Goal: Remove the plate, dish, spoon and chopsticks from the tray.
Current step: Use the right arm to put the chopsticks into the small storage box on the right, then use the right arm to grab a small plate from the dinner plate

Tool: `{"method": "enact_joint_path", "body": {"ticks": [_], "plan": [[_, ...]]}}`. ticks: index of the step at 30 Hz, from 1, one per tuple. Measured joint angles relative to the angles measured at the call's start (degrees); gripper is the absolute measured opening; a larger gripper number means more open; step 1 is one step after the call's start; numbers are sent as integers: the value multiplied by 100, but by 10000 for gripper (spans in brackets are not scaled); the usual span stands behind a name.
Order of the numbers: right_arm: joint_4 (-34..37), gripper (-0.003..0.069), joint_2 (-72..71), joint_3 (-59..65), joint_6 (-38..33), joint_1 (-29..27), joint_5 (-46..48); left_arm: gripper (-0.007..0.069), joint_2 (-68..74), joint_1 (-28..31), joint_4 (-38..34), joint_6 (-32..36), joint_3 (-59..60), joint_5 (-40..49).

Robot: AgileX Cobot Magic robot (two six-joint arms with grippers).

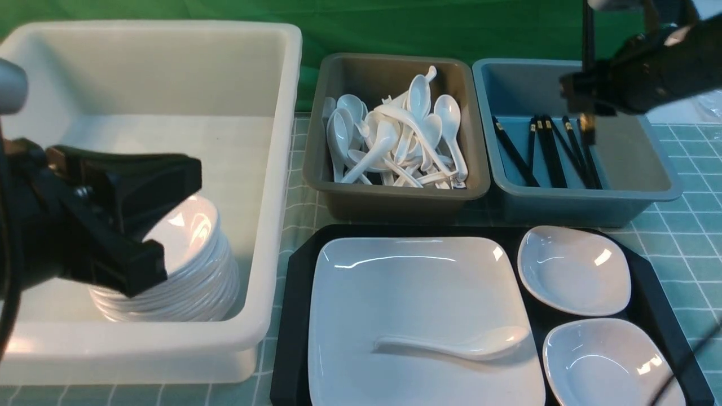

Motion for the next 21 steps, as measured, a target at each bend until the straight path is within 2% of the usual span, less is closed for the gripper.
{"method": "enact_joint_path", "body": {"ticks": [3,4,5,6,8,10,13,17,18,21], "plan": [[11,200,657,-588,166,-32,55,17,0,0,-161,13,0,29],[11,234,824,-736,234,-43,122,17,0,0,-191,23,0,78],[11,328,1103,-963,281,-64,355,17,0,0,-199,29,0,256],[11,349,1135,-1005,281,-64,400,17,0,0,-199,29,0,296],[-26,441,1176,-1064,285,-76,617,17,0,0,-188,42,0,469],[-134,472,1078,-1082,285,-76,878,17,0,0,-181,48,0,587],[-409,444,715,-1100,281,-76,1581,17,0,0,-176,48,0,640],[-785,340,81,-944,281,-23,2589,17,0,0,-176,48,0,640],[-1005,287,-328,-624,281,83,2947,17,0,0,-162,87,0,654],[-1273,243,-1063,241,276,472,3308,17,0,0,-151,206,0,672]]}}
